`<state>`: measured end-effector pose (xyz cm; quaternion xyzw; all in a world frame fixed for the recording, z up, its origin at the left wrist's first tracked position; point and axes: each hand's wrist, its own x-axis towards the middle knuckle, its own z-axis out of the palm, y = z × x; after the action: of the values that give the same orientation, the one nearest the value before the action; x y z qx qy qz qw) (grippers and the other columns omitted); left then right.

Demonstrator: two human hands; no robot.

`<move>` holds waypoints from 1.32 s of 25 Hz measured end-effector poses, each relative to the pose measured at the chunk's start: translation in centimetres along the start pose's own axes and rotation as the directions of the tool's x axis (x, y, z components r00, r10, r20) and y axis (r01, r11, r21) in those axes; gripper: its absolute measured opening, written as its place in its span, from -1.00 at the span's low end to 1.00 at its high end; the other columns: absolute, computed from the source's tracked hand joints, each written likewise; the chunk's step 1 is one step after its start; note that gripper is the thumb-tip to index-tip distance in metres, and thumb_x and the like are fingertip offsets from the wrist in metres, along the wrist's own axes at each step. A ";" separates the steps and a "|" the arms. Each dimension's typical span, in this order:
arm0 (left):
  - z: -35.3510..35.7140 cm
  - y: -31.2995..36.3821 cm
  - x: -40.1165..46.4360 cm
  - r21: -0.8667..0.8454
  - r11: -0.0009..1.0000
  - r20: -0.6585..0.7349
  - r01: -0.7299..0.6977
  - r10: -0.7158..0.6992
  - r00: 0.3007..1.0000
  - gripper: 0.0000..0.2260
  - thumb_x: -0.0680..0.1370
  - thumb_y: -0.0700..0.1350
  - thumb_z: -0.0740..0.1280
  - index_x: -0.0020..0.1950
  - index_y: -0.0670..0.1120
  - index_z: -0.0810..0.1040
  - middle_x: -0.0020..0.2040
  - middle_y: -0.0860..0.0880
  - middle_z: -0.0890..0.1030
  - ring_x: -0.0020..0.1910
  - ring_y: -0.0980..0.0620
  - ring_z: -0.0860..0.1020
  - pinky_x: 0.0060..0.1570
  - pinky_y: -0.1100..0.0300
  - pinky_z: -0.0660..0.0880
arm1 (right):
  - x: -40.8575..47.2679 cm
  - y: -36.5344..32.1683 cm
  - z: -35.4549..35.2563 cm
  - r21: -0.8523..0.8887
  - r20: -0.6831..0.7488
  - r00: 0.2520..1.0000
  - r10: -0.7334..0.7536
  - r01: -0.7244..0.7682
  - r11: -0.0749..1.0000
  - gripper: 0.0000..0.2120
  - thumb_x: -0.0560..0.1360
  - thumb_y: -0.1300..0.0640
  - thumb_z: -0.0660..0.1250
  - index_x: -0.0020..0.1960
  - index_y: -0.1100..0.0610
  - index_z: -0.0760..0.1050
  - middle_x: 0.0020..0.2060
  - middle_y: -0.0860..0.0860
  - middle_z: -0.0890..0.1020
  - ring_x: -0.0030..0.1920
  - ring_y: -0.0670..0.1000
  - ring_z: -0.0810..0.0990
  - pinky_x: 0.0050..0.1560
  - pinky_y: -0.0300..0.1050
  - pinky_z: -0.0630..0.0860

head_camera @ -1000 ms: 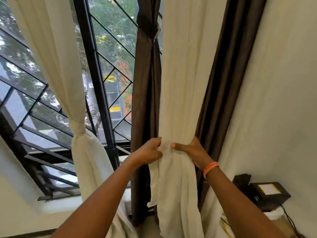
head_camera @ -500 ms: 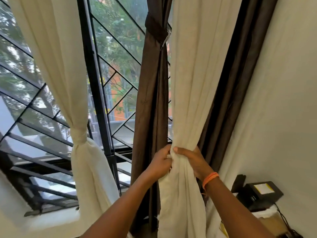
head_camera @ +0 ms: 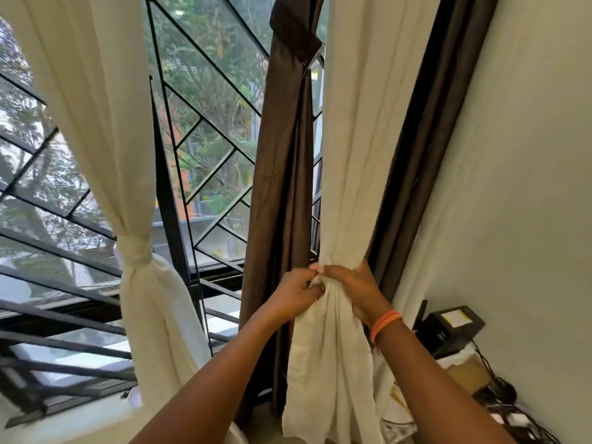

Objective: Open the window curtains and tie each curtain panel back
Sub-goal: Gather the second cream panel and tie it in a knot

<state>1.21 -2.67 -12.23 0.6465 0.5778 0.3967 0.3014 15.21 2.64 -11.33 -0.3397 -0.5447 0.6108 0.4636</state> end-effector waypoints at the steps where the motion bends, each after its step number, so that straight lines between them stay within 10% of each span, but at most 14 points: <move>1: -0.1 0.3 0.1 0.037 0.999 -0.016 0.012 -0.012 1.000 -0.90 0.53 -0.25 0.33 -0.16 -0.11 0.59 -0.29 0.10 0.57 -0.35 0.32 0.53 -0.32 0.41 0.43 | 0.2 0.0 0.2 0.001 -0.087 0.996 -0.002 0.002 1.000 -0.80 0.25 0.32 0.54 -0.12 0.26 0.67 -0.13 0.27 0.70 -0.11 0.24 0.69 -0.02 0.18 0.64; 5: -1.4 0.7 0.5 0.046 0.983 -0.024 0.177 -0.176 0.984 -0.92 0.47 -0.24 0.38 -0.08 -0.16 0.66 -0.26 0.00 0.67 -0.26 0.13 0.63 -0.20 0.26 0.55 | 1.4 0.2 -0.3 -0.077 -0.305 0.952 -0.029 0.006 0.997 -0.71 0.34 0.24 0.55 0.02 0.22 0.58 -0.07 0.18 0.68 -0.09 0.14 0.67 0.01 0.10 0.63; 11: 0.4 2.4 0.6 -0.133 0.953 0.287 0.272 -0.226 0.931 -0.70 0.54 -0.07 0.21 -0.04 -0.30 0.58 -0.15 -0.21 0.59 -0.15 -0.11 0.55 -0.08 0.03 0.50 | 2.2 0.7 -0.6 -0.050 -0.242 0.970 -0.021 0.009 0.999 -0.64 0.42 0.08 0.52 0.17 0.12 0.53 0.02 0.07 0.67 0.00 0.06 0.67 -0.03 -0.07 0.60; 16: 3.0 2.0 1.2 -0.111 0.989 0.156 0.096 -0.078 0.985 -0.70 0.49 -0.14 0.14 -0.11 -0.30 0.60 -0.11 -0.28 0.63 -0.16 -0.07 0.57 -0.09 -0.01 0.52 | 2.8 0.4 -1.9 -0.052 -0.176 0.984 0.000 -0.009 0.999 -0.70 0.43 0.01 0.51 0.11 0.07 0.57 0.00 0.07 0.69 0.00 0.05 0.68 -0.03 -0.07 0.62; 19: 3.9 1.6 0.7 -0.033 0.999 -0.137 -0.025 0.020 0.990 -0.90 0.46 -0.08 0.44 -0.24 -0.04 0.61 -0.26 0.03 0.60 -0.25 0.18 0.54 -0.19 0.25 0.48 | 2.7 0.3 -2.4 -0.081 -0.129 0.992 0.005 -0.016 0.997 -0.74 0.41 0.02 0.52 0.05 0.05 0.58 -0.06 0.10 0.70 -0.03 0.08 0.69 -0.04 -0.04 0.64; 22: 4.9 0.9 1.4 -0.085 0.987 -0.355 0.140 -0.161 0.921 -0.49 0.16 0.20 0.60 -0.08 0.02 0.47 -0.08 0.07 0.51 -0.16 0.21 0.49 -0.17 0.27 0.51 | 2.7 0.2 -2.6 -0.078 -0.070 0.996 0.054 -0.060 0.995 -0.69 0.37 0.01 0.55 0.02 0.12 0.59 -0.14 0.09 0.68 -0.09 0.08 0.68 -0.12 -0.10 0.60; 24: 5.3 0.6 1.8 -0.277 0.932 -0.161 0.235 -0.286 0.945 -0.27 0.11 0.23 0.61 0.14 0.03 0.39 0.11 0.04 0.52 0.04 0.14 0.54 0.00 0.19 0.55 | 2.2 0.1 -2.4 0.007 0.034 0.992 0.119 -0.119 0.993 -0.67 0.41 0.03 0.52 0.05 0.21 0.60 -0.18 0.08 0.68 -0.13 0.05 0.68 -0.14 -0.16 0.58; 27: 5.5 0.4 1.7 -0.573 0.797 0.115 0.192 -0.154 0.981 -0.50 0.41 -0.05 0.54 0.28 -0.09 0.49 0.15 -0.09 0.66 0.13 -0.05 0.63 0.15 0.05 0.57 | 1.6 -0.2 -2.1 -0.069 0.076 0.990 0.120 -0.115 0.991 -0.74 0.49 0.05 0.45 0.14 0.13 0.59 -0.17 -0.10 0.72 -0.12 -0.16 0.69 -0.17 -0.39 0.55; 33: 5.5 0.3 1.8 -0.539 0.818 -0.020 0.202 -0.252 0.968 -0.80 0.56 0.02 0.36 0.16 0.03 0.60 -0.02 0.01 0.71 -0.04 0.11 0.68 -0.09 0.25 0.60 | 2.1 -0.7 -5.1 -0.511 0.251 0.964 0.085 0.058 0.857 -0.34 0.28 -0.15 0.59 0.26 -0.11 0.34 0.15 -0.13 0.50 0.13 -0.15 0.56 0.10 -0.23 0.54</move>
<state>6.14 -0.55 -14.40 0.4455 0.5308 0.5311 0.4876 19.29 6.34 -11.33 -0.3700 -0.7425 0.4861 0.2747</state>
